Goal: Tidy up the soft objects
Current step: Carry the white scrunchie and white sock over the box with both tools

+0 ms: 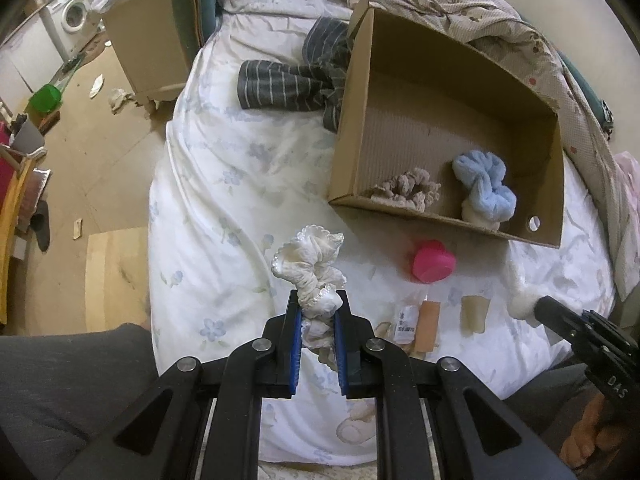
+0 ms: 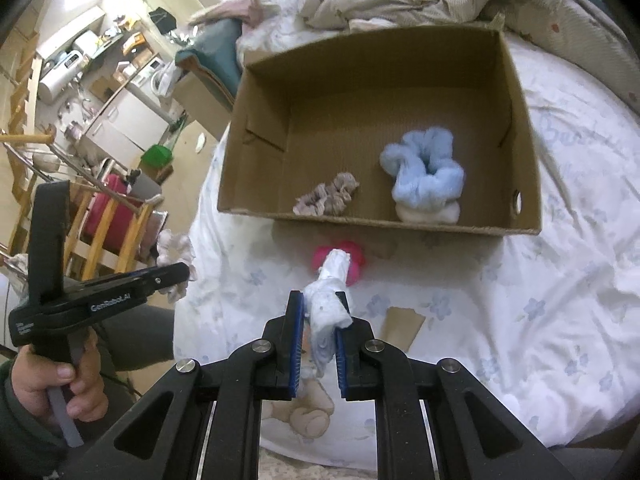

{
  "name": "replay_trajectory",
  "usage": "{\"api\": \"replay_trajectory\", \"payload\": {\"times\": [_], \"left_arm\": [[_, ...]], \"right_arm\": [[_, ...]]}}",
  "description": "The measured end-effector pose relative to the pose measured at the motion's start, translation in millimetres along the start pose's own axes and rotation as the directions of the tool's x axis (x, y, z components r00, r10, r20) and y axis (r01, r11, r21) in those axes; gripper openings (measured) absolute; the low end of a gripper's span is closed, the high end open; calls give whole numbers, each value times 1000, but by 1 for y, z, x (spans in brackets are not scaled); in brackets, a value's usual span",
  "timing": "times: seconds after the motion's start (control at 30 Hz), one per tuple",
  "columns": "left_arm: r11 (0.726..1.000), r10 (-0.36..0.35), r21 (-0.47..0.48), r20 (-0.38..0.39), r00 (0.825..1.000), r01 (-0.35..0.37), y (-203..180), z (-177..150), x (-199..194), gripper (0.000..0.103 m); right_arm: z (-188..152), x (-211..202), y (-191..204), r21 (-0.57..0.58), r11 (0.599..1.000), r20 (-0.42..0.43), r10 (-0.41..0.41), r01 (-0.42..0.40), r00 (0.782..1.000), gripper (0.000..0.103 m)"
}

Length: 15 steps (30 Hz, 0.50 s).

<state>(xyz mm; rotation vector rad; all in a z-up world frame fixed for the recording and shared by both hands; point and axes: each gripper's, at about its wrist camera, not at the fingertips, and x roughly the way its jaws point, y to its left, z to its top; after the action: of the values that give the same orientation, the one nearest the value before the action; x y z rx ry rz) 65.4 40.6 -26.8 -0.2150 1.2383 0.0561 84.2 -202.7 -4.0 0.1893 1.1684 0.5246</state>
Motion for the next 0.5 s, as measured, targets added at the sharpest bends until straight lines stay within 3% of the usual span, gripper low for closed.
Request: {"api": "replay_trajectory", "payload": {"times": [0.2, 0.5], "left_arm": [[999, -28, -15, 26, 999, 28, -3, 5, -13, 13], [999, -35, 39, 114, 993, 31, -20, 30, -46, 13]], "right_arm": [[3, -12, -1, 15, 1000, 39, -5, 5, 999, 14], [25, -41, -7, 43, 999, 126, 19, -24, 992, 14]]}}
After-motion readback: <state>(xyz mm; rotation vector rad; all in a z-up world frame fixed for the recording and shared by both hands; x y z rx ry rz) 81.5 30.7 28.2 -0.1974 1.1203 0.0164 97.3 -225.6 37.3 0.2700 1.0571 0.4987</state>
